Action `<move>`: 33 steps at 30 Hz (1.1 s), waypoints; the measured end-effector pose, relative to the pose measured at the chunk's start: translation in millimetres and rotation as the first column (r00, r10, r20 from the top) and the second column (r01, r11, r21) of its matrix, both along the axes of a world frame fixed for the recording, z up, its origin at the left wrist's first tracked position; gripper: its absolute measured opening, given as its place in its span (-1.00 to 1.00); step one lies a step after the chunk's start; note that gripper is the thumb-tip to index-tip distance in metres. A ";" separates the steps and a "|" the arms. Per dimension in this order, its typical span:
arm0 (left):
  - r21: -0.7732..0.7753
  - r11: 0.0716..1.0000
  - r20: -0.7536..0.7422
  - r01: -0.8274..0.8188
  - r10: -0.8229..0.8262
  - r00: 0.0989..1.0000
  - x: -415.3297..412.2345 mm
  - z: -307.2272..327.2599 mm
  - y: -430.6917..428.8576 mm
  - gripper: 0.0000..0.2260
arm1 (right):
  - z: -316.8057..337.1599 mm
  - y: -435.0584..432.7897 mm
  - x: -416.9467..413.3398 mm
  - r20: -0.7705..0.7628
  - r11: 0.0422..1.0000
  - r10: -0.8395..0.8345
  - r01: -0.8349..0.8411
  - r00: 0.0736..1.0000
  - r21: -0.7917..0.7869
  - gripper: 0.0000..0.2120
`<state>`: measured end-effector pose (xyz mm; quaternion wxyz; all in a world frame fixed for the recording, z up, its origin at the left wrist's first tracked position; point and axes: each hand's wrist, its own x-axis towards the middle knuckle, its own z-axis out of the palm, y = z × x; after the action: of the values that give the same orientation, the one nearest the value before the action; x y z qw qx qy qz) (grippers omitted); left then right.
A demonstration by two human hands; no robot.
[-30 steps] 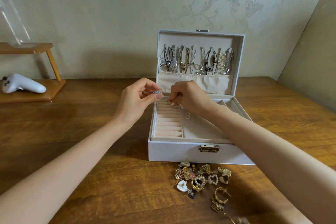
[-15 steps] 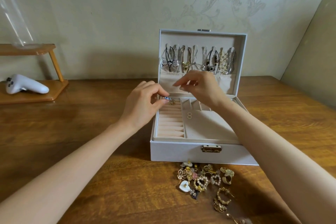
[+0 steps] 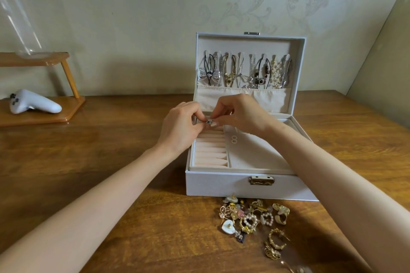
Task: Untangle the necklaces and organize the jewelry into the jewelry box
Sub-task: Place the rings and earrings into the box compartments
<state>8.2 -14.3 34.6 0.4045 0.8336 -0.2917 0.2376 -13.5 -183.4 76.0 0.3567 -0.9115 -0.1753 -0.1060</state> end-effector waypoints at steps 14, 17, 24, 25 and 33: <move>-0.077 0.993 0.026 0.084 -0.082 0.996 9.9 -7.8 1.5 -0.86 | -1.3 -1.6 0.2 0.047 0.999 0.005 -0.003 0.999 -0.049 -0.86; -0.074 0.993 0.079 0.087 -0.082 0.993 11.7 -9.0 0.5 -0.86 | -0.4 -3.5 0.4 0.041 1.000 0.007 -0.006 0.999 -0.024 -0.85; -0.087 0.985 0.129 0.148 -0.136 0.982 11.7 -10.8 1.3 -0.88 | 1.7 -3.1 -1.6 0.016 0.998 0.055 -0.055 0.998 0.034 -0.82; -0.079 0.986 0.121 0.145 -0.134 0.983 11.8 -10.5 1.4 -0.88 | 1.7 -2.9 -1.7 0.017 0.998 0.060 -0.060 0.998 0.032 -0.81; 0.134 0.984 0.020 0.119 -0.123 0.992 12.3 6.6 21.3 -0.92 | -1.5 -2.6 -1.2 0.034 0.997 0.044 -0.042 0.998 -0.059 -0.84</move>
<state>20.4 7.0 41.2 0.3576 0.8359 -0.3628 0.2044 -14.7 -185.9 74.6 0.3292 -0.9155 -0.2039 -0.1093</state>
